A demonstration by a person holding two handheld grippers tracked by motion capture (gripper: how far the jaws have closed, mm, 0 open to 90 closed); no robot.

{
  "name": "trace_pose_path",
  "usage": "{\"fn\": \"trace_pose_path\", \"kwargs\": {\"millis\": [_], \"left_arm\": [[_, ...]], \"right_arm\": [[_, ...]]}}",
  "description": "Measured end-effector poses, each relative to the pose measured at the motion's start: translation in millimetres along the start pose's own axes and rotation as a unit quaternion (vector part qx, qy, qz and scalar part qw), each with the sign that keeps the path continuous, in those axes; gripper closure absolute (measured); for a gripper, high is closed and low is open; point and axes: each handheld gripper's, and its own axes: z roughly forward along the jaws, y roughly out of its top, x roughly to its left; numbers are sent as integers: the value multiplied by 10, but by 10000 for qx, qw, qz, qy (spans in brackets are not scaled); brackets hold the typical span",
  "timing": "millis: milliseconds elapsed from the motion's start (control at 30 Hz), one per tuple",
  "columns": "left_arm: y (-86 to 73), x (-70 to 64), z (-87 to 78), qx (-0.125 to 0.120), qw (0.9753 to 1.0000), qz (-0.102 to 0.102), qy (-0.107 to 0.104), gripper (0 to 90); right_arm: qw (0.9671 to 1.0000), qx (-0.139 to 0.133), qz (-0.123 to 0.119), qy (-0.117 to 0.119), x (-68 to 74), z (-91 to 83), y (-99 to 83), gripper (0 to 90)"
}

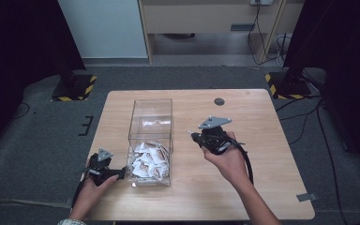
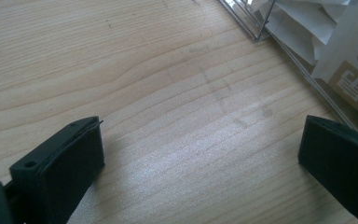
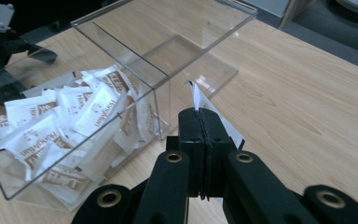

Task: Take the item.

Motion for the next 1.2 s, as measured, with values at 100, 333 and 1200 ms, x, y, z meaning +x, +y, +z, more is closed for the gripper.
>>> {"fn": "trace_pose_path", "kwargs": {"millis": [100, 333, 1200], "left_arm": [[0, 0, 0, 0, 10000, 1, 0, 0], [0, 0, 0, 0, 10000, 0, 0, 0], [0, 0, 0, -1, 10000, 0, 0, 0]], "right_arm": [[10000, 15, 47, -35, -42, -11, -23, 893], [9998, -15, 136, -131, -170, -64, -75, 893], [9982, -6, 406, -433, -535, -163, -260, 893]]}}
